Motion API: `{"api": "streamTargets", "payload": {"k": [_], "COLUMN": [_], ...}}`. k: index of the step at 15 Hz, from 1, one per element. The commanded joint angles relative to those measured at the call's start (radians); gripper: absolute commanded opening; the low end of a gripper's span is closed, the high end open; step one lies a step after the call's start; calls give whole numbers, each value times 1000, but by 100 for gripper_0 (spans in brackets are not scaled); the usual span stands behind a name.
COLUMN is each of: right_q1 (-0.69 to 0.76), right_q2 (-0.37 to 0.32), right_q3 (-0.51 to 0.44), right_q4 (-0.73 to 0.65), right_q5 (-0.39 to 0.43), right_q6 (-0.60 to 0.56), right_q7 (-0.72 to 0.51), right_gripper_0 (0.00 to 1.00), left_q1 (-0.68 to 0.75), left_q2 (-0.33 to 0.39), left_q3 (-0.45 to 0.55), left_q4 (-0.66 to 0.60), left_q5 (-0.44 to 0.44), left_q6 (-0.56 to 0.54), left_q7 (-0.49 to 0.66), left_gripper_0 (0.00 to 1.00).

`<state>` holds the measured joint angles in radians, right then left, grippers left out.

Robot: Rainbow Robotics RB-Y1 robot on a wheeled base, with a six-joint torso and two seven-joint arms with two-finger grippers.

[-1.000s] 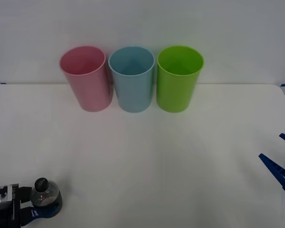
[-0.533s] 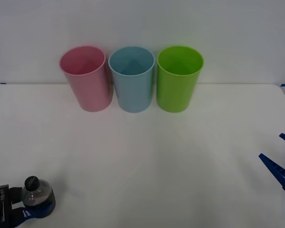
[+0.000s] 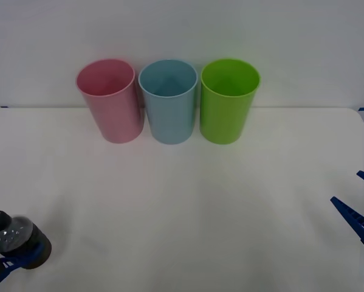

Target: Grasp the object on the table and drop it into the matching bin: aluminum can to the light blue bin, PET bottle to the pink bin.

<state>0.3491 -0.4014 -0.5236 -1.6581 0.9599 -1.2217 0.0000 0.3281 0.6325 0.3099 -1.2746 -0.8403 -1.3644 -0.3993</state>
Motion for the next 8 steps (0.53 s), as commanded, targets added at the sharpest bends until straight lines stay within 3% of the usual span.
{"api": "streamTargets", "payload": {"k": [1, 5, 8], "right_q1": [0, 0, 0], "right_q2": [0, 0, 0], "right_q3": [0, 0, 0], "right_q4": [0, 0, 0], "right_q5": [0, 0, 0], "right_q6": [0, 0, 0], "right_q7": [0, 0, 0], "right_gripper_0": [100, 100, 100], "left_q1": [-11, -54, -101], "left_q2": [-30, -131, -180], "left_q3": [14, 54, 51], "left_q4": [-8, -140, -299], "left_q5": [75, 75, 20], "left_q6": [44, 165, 332], "left_q7": [19, 157, 289], "left_gripper_0": [0, 0, 0]}}
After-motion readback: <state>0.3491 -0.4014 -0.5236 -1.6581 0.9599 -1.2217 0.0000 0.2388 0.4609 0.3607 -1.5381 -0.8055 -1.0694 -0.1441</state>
